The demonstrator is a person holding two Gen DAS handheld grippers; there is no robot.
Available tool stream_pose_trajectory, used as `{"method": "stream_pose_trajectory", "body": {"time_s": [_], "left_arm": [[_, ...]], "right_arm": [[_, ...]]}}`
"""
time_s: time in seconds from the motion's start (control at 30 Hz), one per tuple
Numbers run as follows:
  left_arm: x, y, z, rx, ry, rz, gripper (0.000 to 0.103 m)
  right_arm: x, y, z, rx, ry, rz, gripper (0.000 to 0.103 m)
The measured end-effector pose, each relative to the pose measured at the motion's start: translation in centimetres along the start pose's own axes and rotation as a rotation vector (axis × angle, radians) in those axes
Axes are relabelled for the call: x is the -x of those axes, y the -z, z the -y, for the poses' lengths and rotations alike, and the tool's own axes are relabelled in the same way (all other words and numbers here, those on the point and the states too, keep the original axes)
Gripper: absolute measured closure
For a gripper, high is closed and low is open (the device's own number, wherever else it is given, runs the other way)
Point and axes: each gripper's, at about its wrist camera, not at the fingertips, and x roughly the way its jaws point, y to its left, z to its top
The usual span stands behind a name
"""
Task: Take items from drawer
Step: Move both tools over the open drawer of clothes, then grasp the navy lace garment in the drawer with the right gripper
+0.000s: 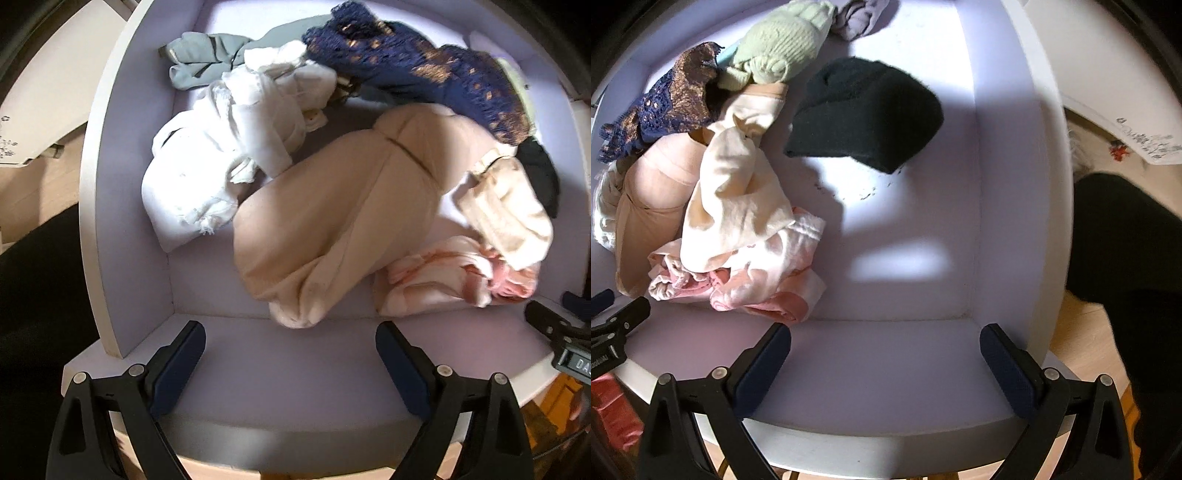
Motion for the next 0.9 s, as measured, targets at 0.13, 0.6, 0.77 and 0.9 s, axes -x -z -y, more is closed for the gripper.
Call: {"method": "stream_pose_trajectory", "body": {"time_s": [0.13,0.6,0.77,0.9], "left_arm": [[3.1,-0.1,-0.2,0.066,0.118,0.097,0.009],[7.7,-3.3,-3.8,0.086,0.007,0.212,0.009],[4.8,-3.1,-5.5,0.165,0.108,0.103,0.009],[4.1,-3.2,-6.0,0.153,0.109,0.092,0.009]], "right_arm": [[3.6,-3.1,0.6,-0.059,-0.091,0.136,0.002],[10.9,-14.5,-8.7,0.351,-0.138,0.43,0.027],[10.7,-18.7,-13.9,0.612,0.015,0.419,0.042],[9.5,-22.7,-16.0,0.678,0.086,0.368,0.044]]}}
